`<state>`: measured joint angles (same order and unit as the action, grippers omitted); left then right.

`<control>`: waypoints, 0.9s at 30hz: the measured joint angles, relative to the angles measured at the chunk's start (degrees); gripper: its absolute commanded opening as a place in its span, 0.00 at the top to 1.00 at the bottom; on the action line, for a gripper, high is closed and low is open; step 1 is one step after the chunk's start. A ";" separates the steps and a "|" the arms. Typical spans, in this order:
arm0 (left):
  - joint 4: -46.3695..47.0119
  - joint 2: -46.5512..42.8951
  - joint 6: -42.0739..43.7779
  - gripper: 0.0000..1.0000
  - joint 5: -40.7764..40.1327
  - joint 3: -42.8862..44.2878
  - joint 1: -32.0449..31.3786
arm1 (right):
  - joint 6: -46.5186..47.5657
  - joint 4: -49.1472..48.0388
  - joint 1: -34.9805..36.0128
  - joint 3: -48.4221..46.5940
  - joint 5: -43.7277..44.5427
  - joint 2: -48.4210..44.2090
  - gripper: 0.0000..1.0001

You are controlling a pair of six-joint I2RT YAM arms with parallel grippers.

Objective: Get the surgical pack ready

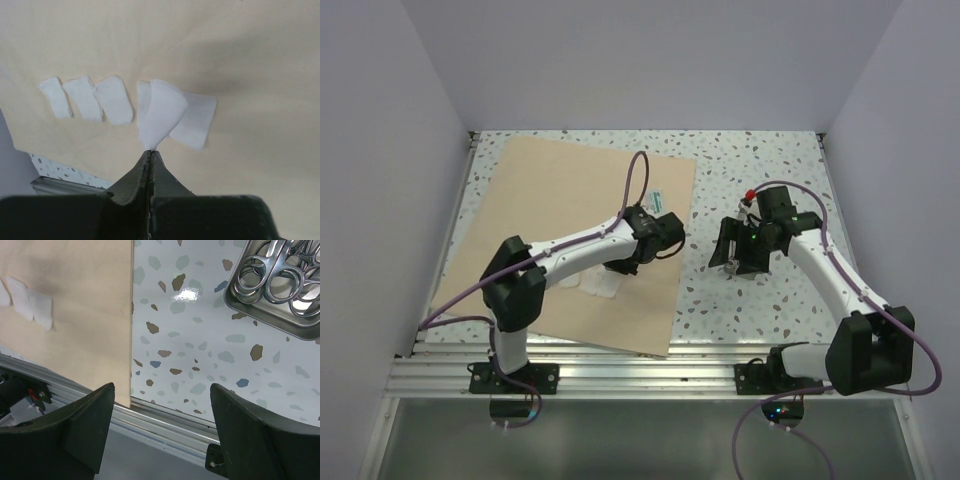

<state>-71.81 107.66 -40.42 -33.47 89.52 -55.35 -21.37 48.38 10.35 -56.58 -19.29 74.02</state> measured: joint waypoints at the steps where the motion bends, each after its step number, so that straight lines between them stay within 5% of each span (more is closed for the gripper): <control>1: -0.02 -0.04 0.61 1.00 -0.42 -0.61 0.52 | 0.00 -0.02 0.00 0.00 -0.02 0.20 0.19; 27: 5.53 5.92 1.95 1.00 2.40 -5.44 -0.39 | 0.02 -0.39 -0.02 0.11 -0.39 1.75 0.18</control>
<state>-66.28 113.58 -38.48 -31.07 84.07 -55.75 -21.34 47.99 10.33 -56.47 -19.68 75.77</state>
